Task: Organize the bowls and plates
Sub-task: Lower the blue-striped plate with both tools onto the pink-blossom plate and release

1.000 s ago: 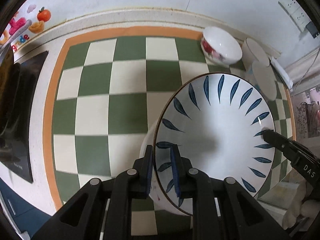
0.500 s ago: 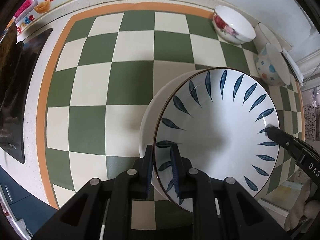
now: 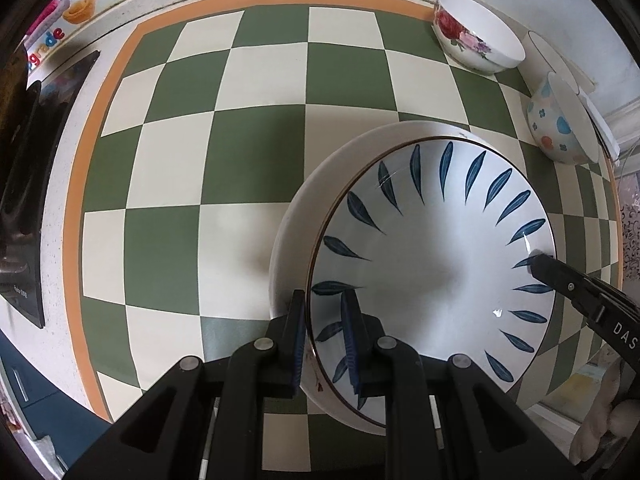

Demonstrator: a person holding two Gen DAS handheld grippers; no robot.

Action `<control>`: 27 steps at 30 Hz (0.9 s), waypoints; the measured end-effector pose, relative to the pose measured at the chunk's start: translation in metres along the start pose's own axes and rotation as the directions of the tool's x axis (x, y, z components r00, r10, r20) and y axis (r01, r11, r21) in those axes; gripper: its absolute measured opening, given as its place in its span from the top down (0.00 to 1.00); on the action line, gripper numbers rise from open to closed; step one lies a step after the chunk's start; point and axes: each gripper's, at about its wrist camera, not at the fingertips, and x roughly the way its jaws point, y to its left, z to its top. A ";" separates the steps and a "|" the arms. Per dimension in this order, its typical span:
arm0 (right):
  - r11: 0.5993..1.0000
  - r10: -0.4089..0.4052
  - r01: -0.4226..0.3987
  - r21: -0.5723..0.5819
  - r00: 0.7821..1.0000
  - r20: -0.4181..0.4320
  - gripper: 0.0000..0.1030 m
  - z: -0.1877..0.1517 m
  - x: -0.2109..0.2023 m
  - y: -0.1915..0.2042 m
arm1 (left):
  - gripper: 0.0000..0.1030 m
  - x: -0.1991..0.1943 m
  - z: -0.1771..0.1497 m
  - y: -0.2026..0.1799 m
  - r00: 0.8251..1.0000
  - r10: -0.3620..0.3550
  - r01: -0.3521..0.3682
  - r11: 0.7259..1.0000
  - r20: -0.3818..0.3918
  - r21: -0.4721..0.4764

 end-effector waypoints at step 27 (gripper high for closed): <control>0.998 -0.058 0.059 0.016 0.996 -0.062 0.79 0.008 -0.010 0.013 | 0.81 -0.008 0.003 0.001 0.998 0.046 -0.049 0.996 -0.034 -0.080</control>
